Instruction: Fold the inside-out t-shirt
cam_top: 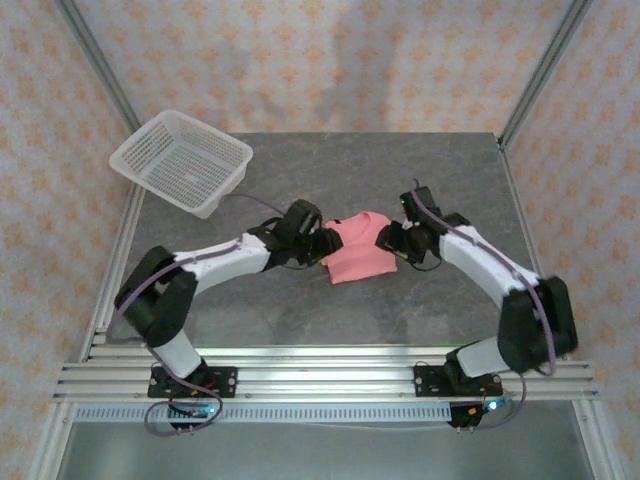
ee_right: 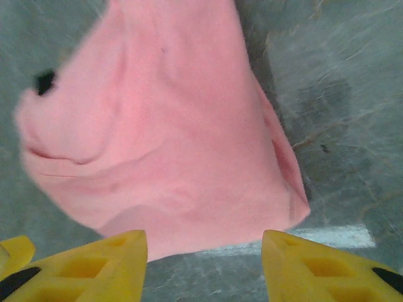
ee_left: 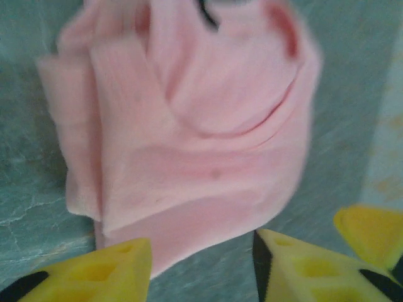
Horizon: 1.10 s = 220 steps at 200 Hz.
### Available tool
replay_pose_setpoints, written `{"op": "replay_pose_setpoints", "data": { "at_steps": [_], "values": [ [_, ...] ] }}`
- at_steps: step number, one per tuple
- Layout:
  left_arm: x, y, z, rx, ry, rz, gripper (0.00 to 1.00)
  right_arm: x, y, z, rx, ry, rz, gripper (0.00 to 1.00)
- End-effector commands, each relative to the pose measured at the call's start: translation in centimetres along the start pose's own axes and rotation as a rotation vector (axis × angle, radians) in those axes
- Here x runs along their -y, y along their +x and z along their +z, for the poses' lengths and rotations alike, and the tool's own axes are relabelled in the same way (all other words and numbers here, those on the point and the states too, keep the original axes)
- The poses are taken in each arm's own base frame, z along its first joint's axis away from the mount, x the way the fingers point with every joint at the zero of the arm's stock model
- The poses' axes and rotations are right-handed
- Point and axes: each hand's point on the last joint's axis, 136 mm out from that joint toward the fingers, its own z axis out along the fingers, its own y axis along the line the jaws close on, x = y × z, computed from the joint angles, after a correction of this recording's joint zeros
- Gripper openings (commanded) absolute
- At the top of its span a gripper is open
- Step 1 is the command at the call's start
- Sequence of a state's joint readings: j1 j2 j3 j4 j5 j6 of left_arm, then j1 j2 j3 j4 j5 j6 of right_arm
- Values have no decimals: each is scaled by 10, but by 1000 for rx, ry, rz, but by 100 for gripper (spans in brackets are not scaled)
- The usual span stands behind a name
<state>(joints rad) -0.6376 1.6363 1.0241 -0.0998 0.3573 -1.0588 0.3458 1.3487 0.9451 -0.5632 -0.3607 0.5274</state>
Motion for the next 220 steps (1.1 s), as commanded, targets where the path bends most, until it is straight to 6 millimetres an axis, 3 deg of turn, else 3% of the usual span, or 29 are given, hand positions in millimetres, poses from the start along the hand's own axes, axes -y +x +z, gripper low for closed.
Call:
{"op": "replay_pose_setpoints", "data": {
  "at_steps": [1, 14, 43, 79, 89, 118, 135, 156, 169, 187, 205, 220],
  "values": [
    [-19, -24, -2, 83, -17, -105, 57, 28, 4, -19, 108, 48, 169, 54],
    [-19, -31, 4, 78, -21, -104, 67, 34, 5, -24, 156, 26, 230, 56],
    [-11, -33, 32, 32, -20, -92, 68, 39, 8, -27, 172, 18, 263, 57],
    [8, -37, 64, 28, 35, -88, 56, 47, 18, -28, 141, 49, 261, 57],
    [9, -35, 84, 10, 41, -90, 52, 51, 21, -29, 144, 63, 274, 57],
    [54, -28, 131, -28, 125, -67, 46, 69, 23, -28, 182, 109, 382, 56],
    [86, -13, 159, -63, 161, -40, 46, 82, 24, -30, 194, 149, 470, 55],
    [127, 10, 180, -87, 226, -23, 47, 95, 21, -34, 206, 164, 581, 55],
    [149, 17, 182, -88, 265, -18, 48, 102, 18, -39, 217, 156, 654, 64],
    [163, 14, 172, -59, 295, -19, 52, 107, 11, -44, 247, 116, 720, 69],
    [164, -8, 151, -9, 299, -10, 62, 109, 4, -42, 235, 77, 768, 74],
    [163, -35, 122, 47, 292, 18, 74, 110, -2, -38, 200, 55, 781, 76]
  ]
}}
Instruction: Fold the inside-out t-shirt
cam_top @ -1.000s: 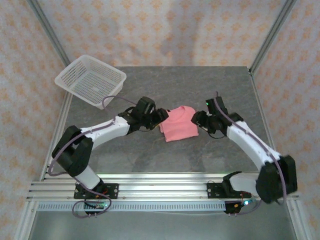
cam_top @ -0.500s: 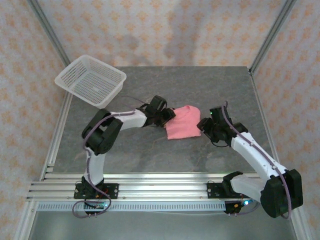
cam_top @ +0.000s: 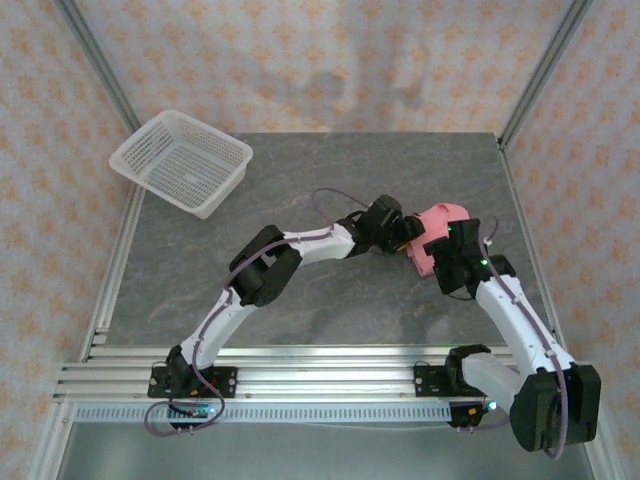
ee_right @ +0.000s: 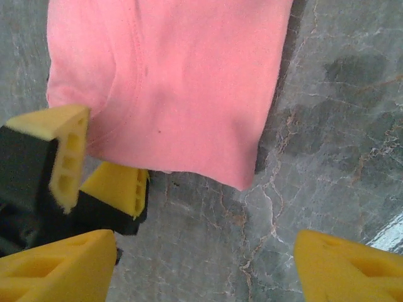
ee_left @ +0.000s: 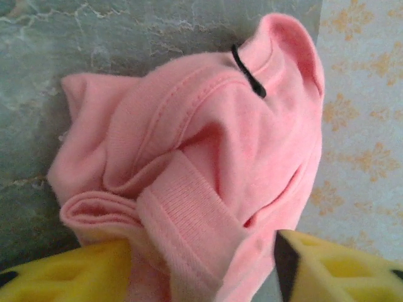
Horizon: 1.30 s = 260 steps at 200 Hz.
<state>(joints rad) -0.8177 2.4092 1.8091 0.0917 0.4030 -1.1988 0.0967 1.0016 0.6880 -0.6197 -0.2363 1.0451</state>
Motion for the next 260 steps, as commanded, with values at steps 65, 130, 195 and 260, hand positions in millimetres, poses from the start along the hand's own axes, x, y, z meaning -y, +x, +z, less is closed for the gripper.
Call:
{"op": "replay_pose_setpoints", "data": {
  "at_steps": [65, 130, 195, 260],
  "values": [
    [75, -100, -230, 292, 1, 312, 83, -11, 0, 47, -190, -14, 102, 73],
    [9, -57, -284, 268, -154, 339, 83, -27, -30, 89, -128, 9, 127, 47],
    [-20, -52, -309, 310, -253, 343, 82, -53, -54, 137, -114, -11, 223, 45],
    [-38, -44, -318, 307, -289, 342, 82, -85, -133, 167, 6, -7, 284, 45]
  ]
}}
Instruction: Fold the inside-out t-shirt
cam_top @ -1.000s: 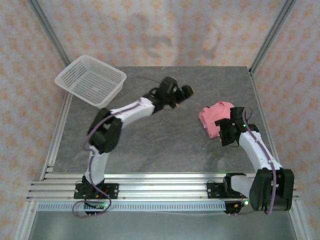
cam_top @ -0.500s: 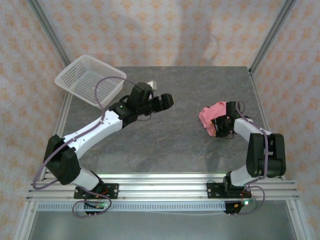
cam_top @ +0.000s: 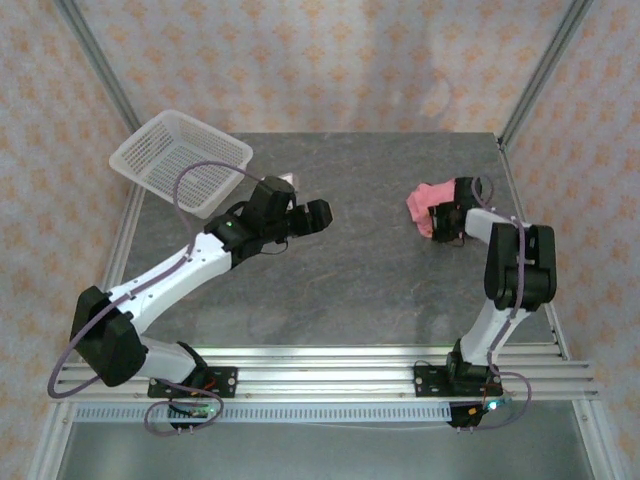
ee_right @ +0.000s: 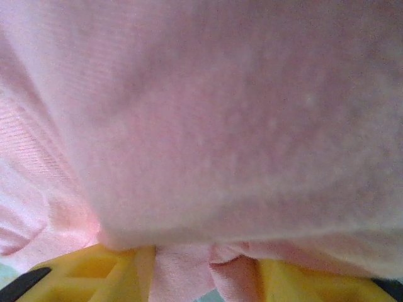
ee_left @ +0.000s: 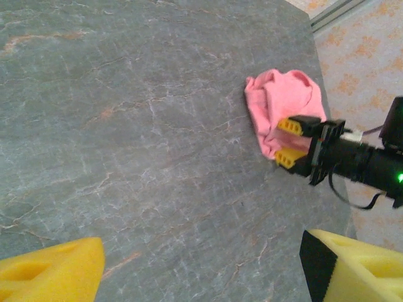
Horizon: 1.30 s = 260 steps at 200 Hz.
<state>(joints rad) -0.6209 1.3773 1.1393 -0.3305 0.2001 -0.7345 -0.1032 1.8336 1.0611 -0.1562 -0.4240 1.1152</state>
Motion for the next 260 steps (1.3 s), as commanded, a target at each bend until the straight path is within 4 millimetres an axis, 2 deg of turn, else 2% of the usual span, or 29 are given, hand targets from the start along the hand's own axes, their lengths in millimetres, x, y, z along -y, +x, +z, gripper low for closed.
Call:
{"op": "replay_pose_setpoints", "data": {
  "at_steps": [1, 48, 76, 105, 145, 172, 197, 218, 231, 248, 260],
  "values": [
    [-20, 4, -6, 6, -66, 13, 82, -9, -42, 14, 82, 29, 47, 45],
    [-38, 16, -17, 6, -100, -19, 82, -59, -81, 53, 103, -2, 59, 46],
    [-51, 18, -35, 36, -134, 0, 82, -70, -115, 72, 134, 46, 56, 45],
    [-65, 10, -65, 133, -172, 54, 85, -86, -147, 72, 185, 51, 25, 45],
    [-88, -5, -97, 285, -255, 117, 93, -106, -157, 71, 168, 96, -63, 48],
    [-102, -16, -114, 395, -306, 110, 100, -131, -166, 59, 196, 57, -100, 56],
    [-110, -24, -128, 477, -347, 138, 100, -163, -152, 39, 144, -20, -153, 60],
    [-121, -31, -142, 526, -439, 215, 100, -189, -132, 1, 140, -70, -257, 64],
    [-133, -37, -151, 566, -533, 261, 100, -196, -114, -24, 114, -89, -324, 67],
    [-159, -43, -160, 621, -687, 270, 100, -193, -88, -60, 95, -102, -445, 72],
    [-176, -44, -158, 618, -754, 293, 100, -183, -73, -84, 119, -100, -540, 83]
  ]
}}
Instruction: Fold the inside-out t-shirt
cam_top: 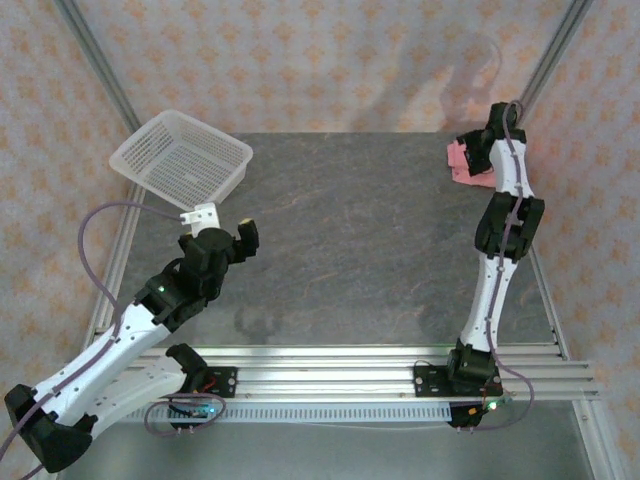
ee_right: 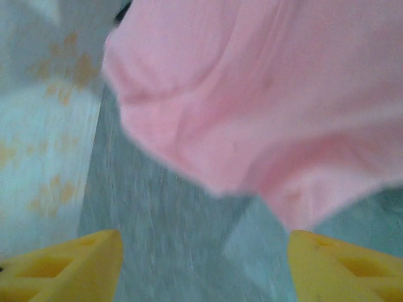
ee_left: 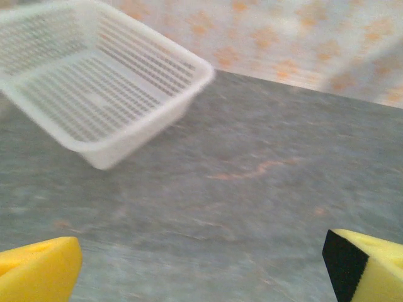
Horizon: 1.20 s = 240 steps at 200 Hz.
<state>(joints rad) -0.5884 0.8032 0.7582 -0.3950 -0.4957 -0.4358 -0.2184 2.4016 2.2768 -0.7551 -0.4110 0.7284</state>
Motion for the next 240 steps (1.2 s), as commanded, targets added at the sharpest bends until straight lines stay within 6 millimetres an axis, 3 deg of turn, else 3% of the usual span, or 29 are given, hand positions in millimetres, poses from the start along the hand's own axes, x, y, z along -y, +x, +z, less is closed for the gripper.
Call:
{"op": "replay_pose_setpoints", "data": {
  "at_steps": [1, 21, 53, 81, 113, 138, 147, 168, 180, 186, 193, 204, 214, 225, 240],
  "values": [
    [-46, -4, 11, 81, -241, 113, 100, -29, 29, -89, 31, -76, -237, 84],
    [-64, 6, 24, 68, -295, 162, 100, -6, 52, -130, 93, -68, -341, 91],
    [-84, 24, 46, 95, -296, 169, 100, 54, 83, -183, 315, -17, -543, 92],
    [-103, 51, 72, 32, -305, 121, 100, 126, 105, -198, 585, -49, -597, 100],
    [-98, 52, 95, 53, -285, 123, 100, 179, 122, -183, 656, -3, -637, 99],
    [-105, 57, 120, 70, -289, 61, 100, 184, 133, -148, 583, -16, -724, 99],
    [-104, 61, 132, 61, -273, 76, 100, 179, 128, -140, 583, -9, -729, 99],
    [-89, 57, 158, 45, -201, 173, 100, 150, 122, -123, 594, -101, -764, 99],
    [-93, 69, 176, -1, -172, 157, 100, 138, 121, -106, 548, -122, -775, 99],
    [-90, 69, 175, 2, -139, 151, 100, 129, 126, -94, 546, -177, -808, 99],
    [-88, 75, 174, -7, -115, 159, 100, 118, 147, -81, 477, -198, -923, 99],
    [-80, 78, 176, 29, -65, 173, 100, 132, 151, -82, 517, -110, -935, 99],
    [-82, 82, 176, -3, -69, 177, 100, 136, 137, -91, 685, -152, -844, 99],
    [-81, 82, 176, -6, -68, 177, 100, 138, 143, -86, 571, -93, -886, 99],
    [-81, 82, 176, -4, -69, 177, 100, 134, 143, -85, 621, -133, -892, 99]
  ]
}}
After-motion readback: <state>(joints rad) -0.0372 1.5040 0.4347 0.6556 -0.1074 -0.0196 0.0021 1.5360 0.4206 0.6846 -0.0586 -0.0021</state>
